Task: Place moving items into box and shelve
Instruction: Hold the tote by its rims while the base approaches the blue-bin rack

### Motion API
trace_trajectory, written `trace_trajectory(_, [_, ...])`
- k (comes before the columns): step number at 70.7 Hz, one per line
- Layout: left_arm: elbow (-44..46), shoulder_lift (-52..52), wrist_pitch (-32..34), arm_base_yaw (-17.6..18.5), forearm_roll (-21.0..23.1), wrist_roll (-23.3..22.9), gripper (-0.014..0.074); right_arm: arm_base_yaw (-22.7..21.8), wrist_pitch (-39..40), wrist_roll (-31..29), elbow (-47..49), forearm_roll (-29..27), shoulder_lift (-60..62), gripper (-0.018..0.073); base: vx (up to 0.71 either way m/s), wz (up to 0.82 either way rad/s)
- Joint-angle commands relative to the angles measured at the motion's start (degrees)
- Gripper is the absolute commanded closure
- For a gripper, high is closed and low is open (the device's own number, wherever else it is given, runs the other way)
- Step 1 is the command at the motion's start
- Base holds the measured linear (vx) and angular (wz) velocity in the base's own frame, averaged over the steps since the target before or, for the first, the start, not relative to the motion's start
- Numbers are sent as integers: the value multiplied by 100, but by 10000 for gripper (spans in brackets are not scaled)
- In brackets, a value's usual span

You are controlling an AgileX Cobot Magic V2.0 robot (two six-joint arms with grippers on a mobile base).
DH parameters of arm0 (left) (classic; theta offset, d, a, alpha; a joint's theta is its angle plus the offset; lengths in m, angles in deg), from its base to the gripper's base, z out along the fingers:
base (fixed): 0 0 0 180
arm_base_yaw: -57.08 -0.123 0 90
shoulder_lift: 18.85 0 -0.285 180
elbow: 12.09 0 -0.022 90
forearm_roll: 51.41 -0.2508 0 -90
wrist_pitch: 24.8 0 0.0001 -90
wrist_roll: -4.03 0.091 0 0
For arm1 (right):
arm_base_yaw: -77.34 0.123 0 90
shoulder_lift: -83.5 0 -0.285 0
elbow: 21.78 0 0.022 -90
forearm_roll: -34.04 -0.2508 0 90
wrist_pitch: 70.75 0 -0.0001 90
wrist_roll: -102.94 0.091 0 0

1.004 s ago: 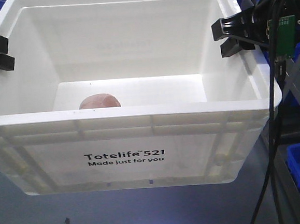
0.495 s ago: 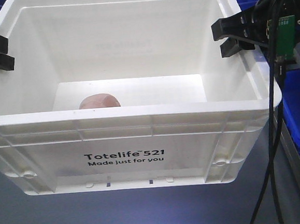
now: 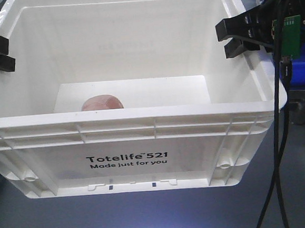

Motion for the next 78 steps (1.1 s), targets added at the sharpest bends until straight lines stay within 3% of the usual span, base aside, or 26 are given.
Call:
trace_trajectory(1, [273,-235,642,27,213,123,613,-11,614,-174,247,-115,245,571,37,47])
trace_trajectory(46, [273,-235,648,27,213,123,613,-11,614,-174,247,-115,245,571,31,58])
trace_trajectory(78, [273,-235,654,27,213,123,613,-11,619,-174,247,-115,245,571,8,51])
